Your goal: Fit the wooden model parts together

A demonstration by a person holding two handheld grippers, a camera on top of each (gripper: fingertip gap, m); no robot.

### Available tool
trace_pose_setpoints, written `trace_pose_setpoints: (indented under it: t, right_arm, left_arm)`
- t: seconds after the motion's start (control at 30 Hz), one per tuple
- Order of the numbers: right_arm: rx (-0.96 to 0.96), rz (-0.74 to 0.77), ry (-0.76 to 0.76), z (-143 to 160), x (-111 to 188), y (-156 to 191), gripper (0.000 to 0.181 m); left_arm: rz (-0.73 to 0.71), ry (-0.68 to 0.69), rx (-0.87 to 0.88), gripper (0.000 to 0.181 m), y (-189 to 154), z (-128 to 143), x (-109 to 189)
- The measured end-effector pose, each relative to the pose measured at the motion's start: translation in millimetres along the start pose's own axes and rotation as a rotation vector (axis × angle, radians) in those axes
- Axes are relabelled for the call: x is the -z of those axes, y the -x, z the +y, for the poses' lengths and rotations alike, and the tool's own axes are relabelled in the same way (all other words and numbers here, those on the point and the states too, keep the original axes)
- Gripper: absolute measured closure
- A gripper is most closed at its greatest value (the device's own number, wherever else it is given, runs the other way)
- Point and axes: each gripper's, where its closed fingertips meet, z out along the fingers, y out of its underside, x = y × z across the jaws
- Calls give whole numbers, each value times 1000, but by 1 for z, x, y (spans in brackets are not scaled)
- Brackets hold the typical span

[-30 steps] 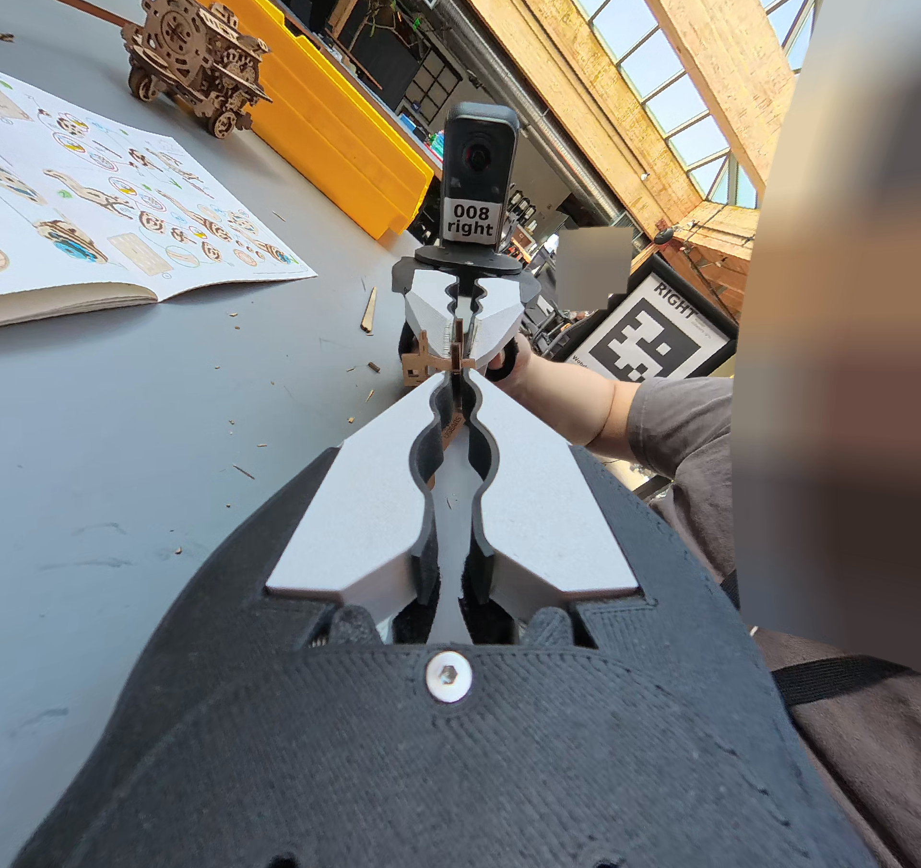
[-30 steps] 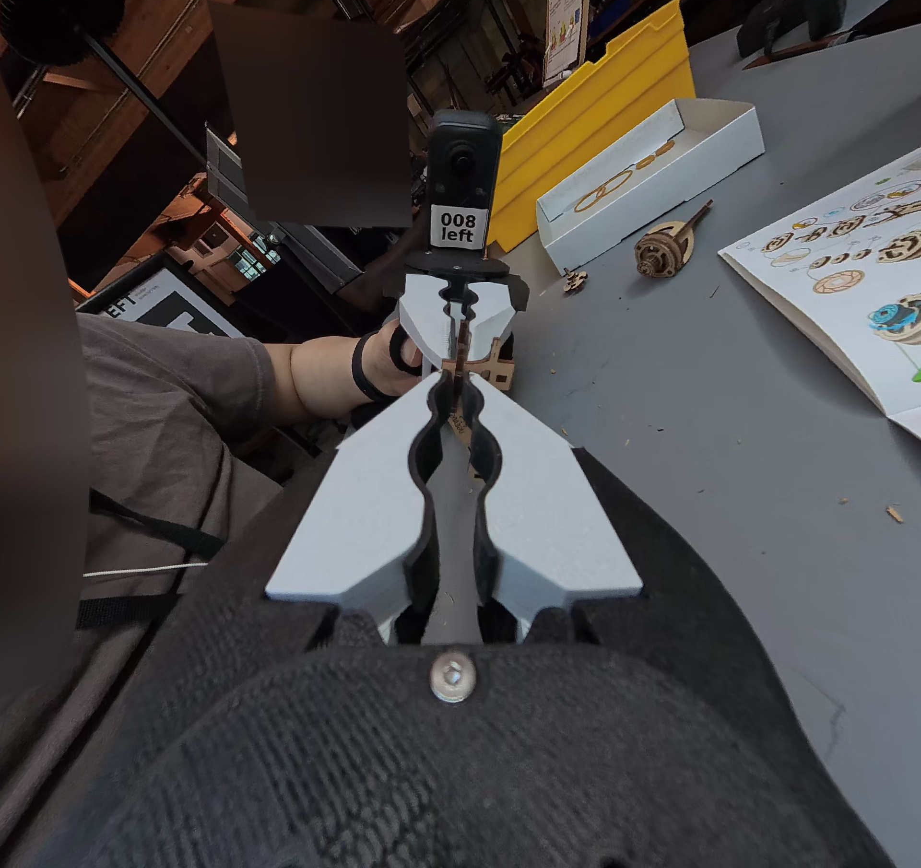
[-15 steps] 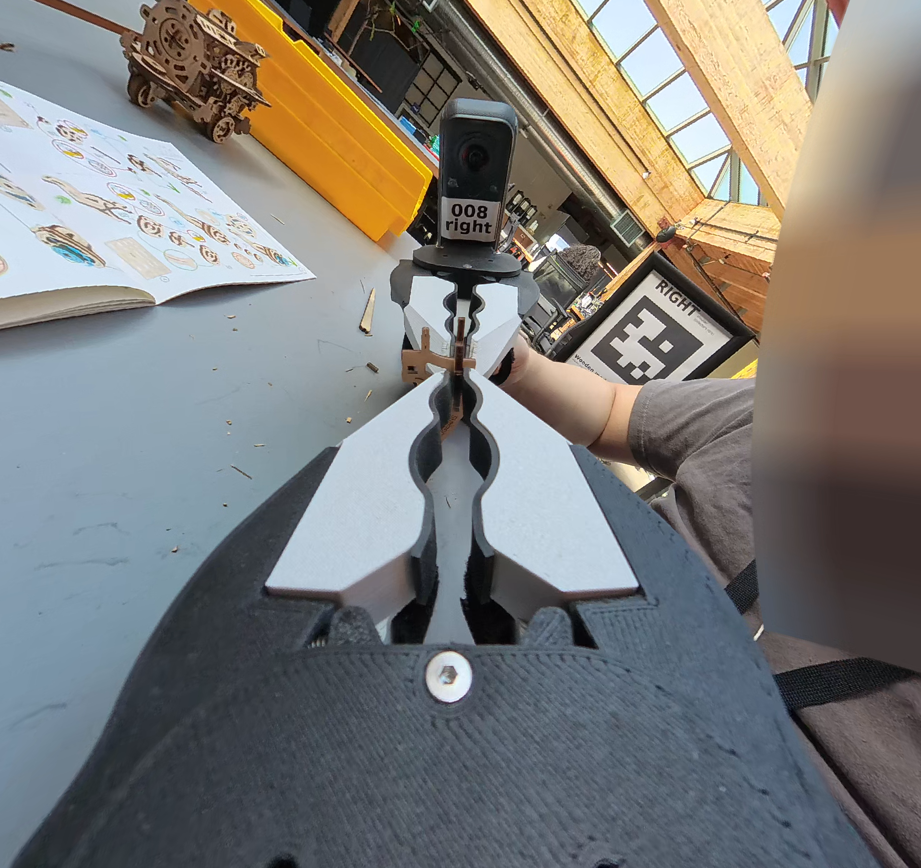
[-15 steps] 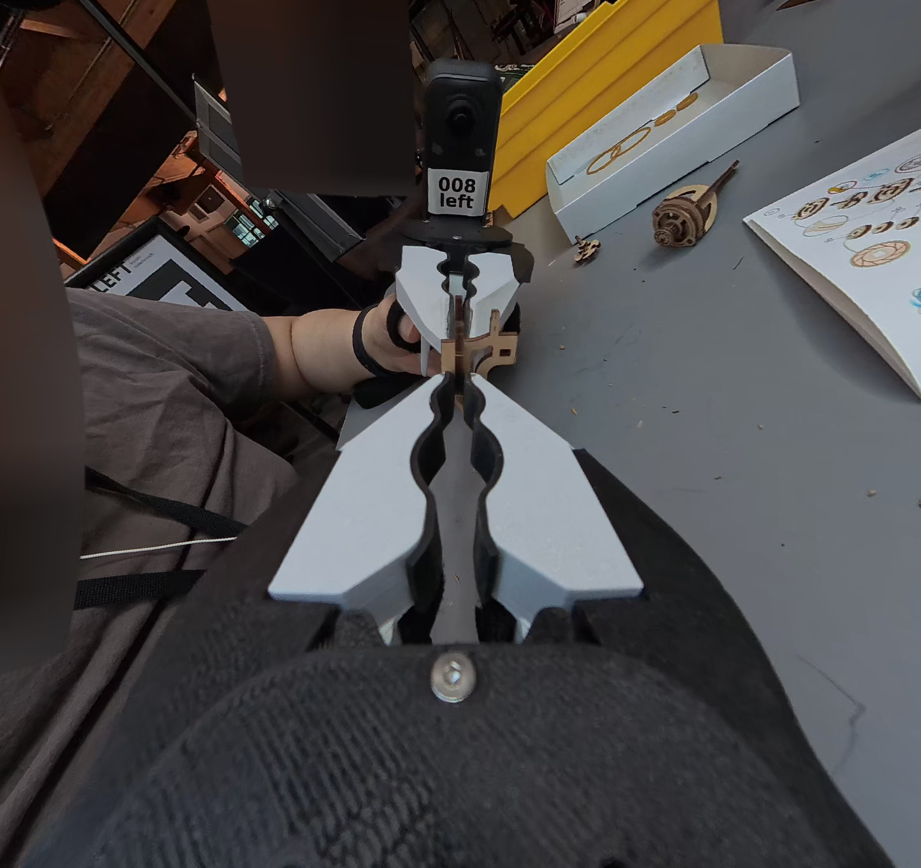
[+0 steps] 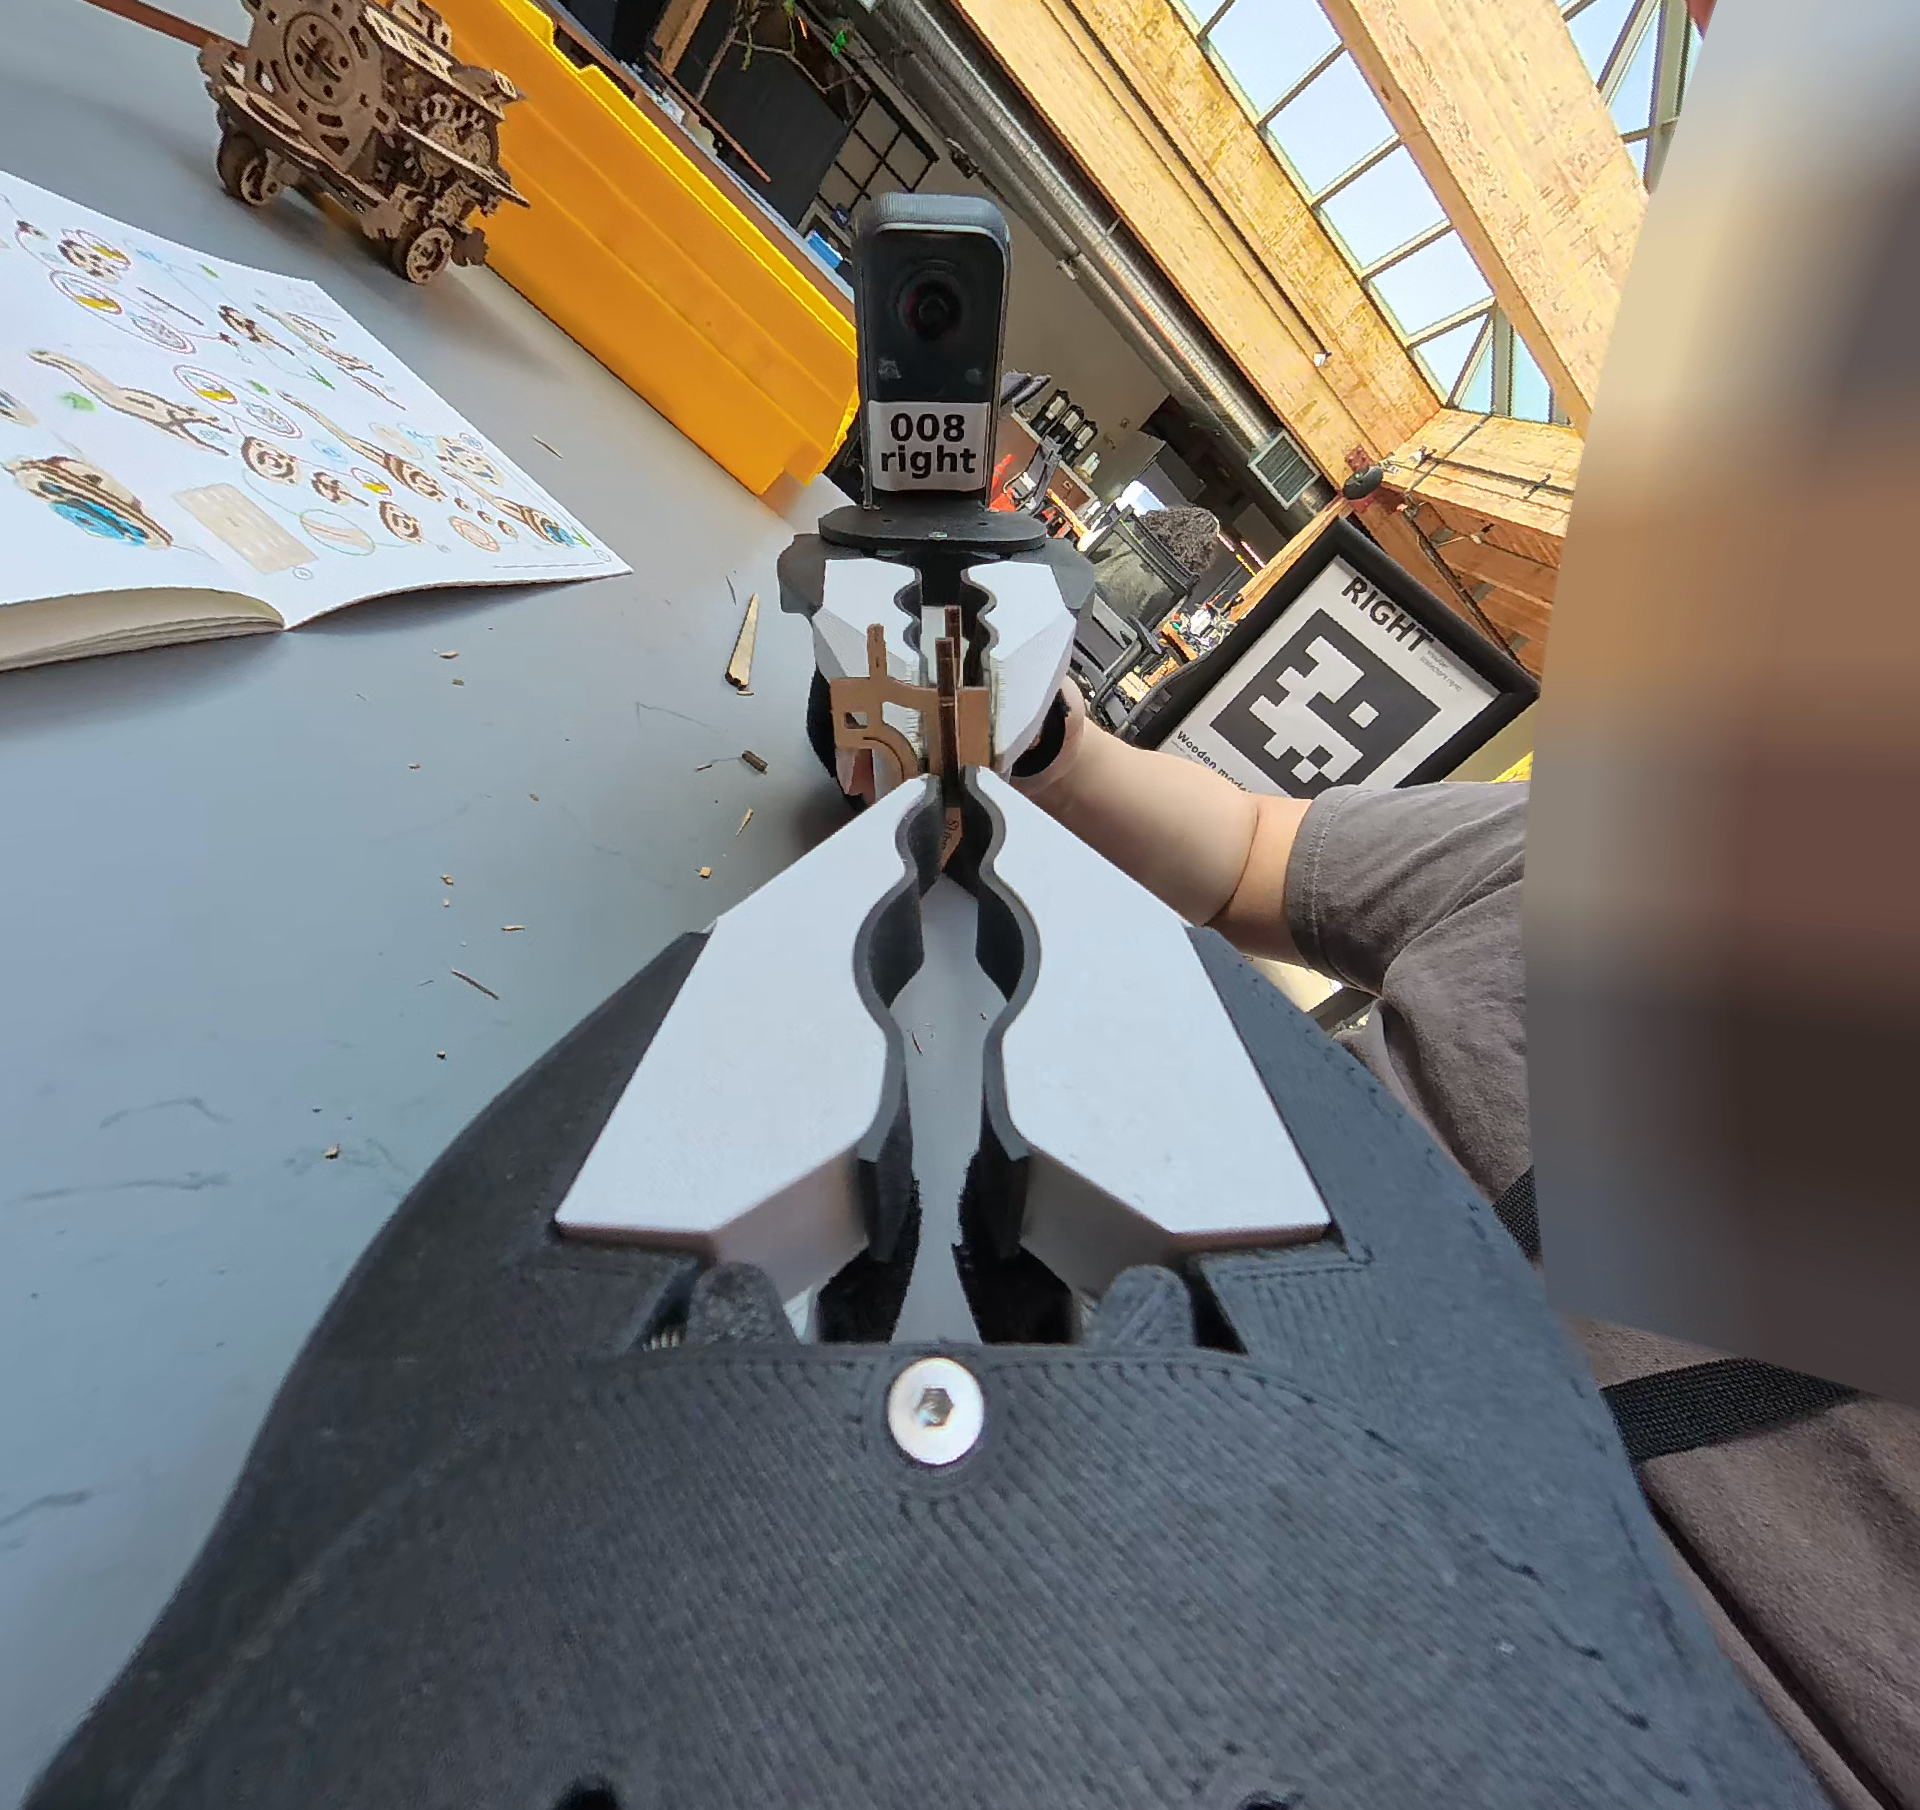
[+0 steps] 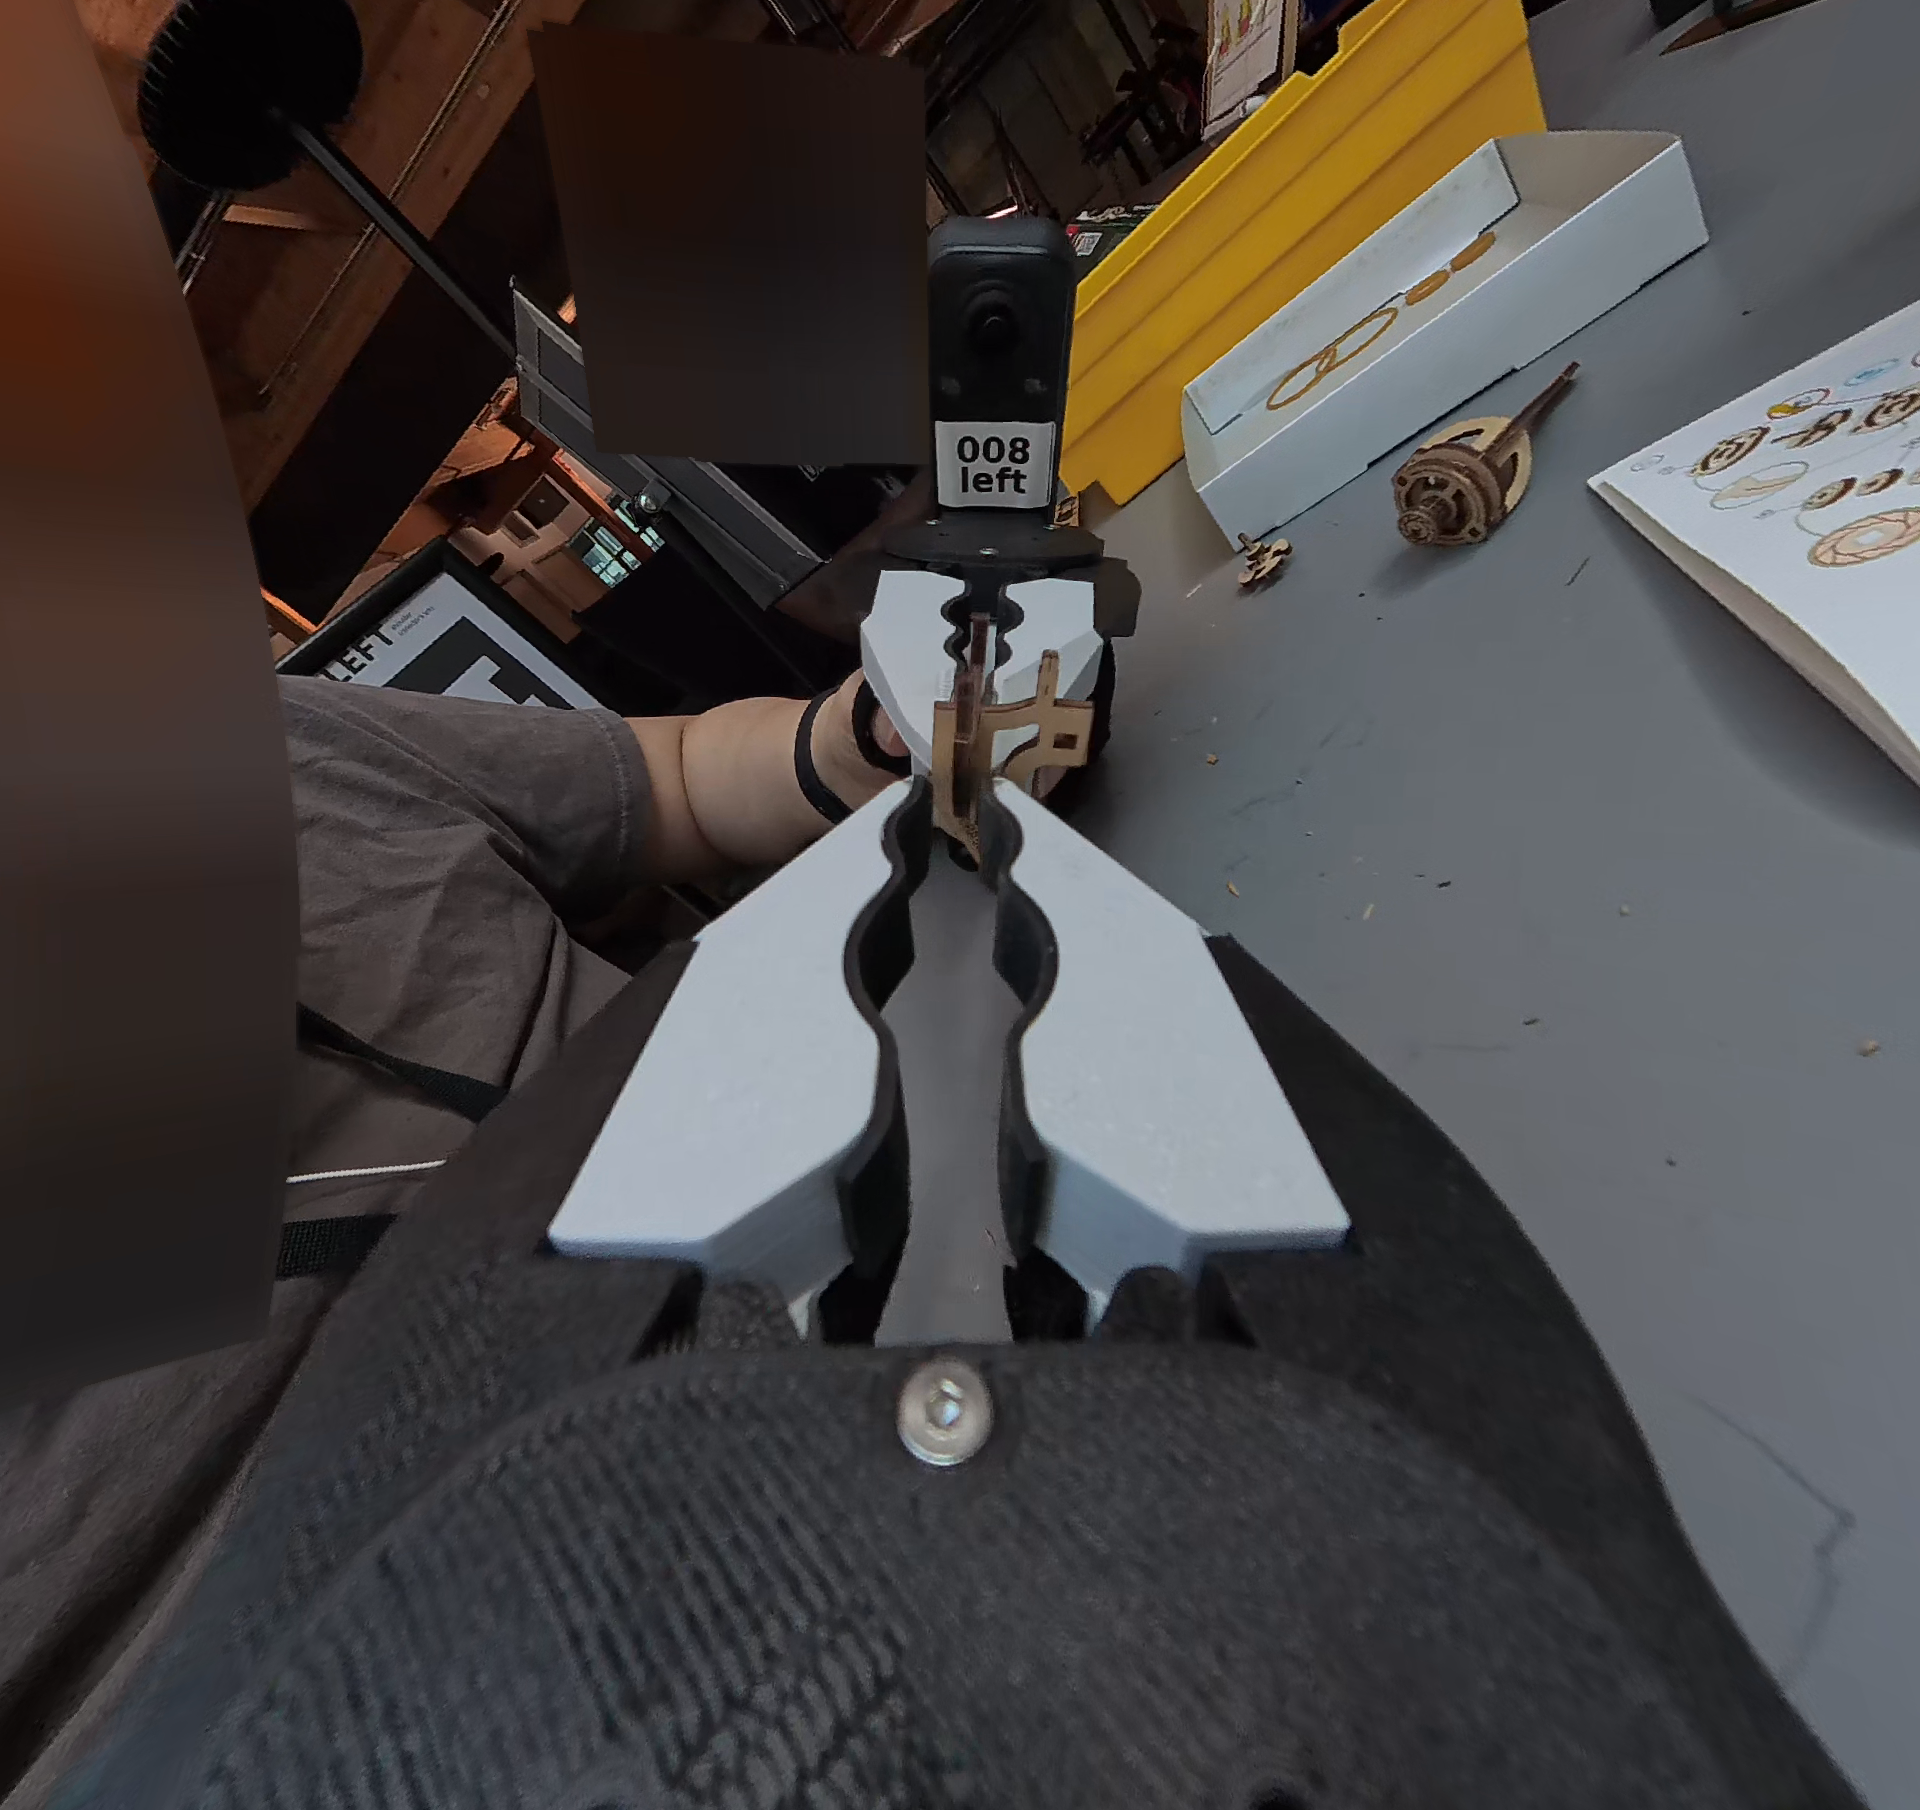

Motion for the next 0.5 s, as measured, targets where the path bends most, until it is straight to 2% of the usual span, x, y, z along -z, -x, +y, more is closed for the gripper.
trace_pose_setpoints:
  t: [0.07, 0.3, 0.5]
  right_arm:
    - [8, 13, 2, 0, 1, -1, 180]
    - [32, 49, 25, 4, 1, -4, 180]
    - [-35, 33, 41, 7, 0, -6, 179]
  left_arm:
    - [0, -8, 5, 181, 1, -1, 1]
    - [-16, -2, 4, 181, 3, 1, 1]
    - [-10, -1, 60, 181, 6, 4, 0]
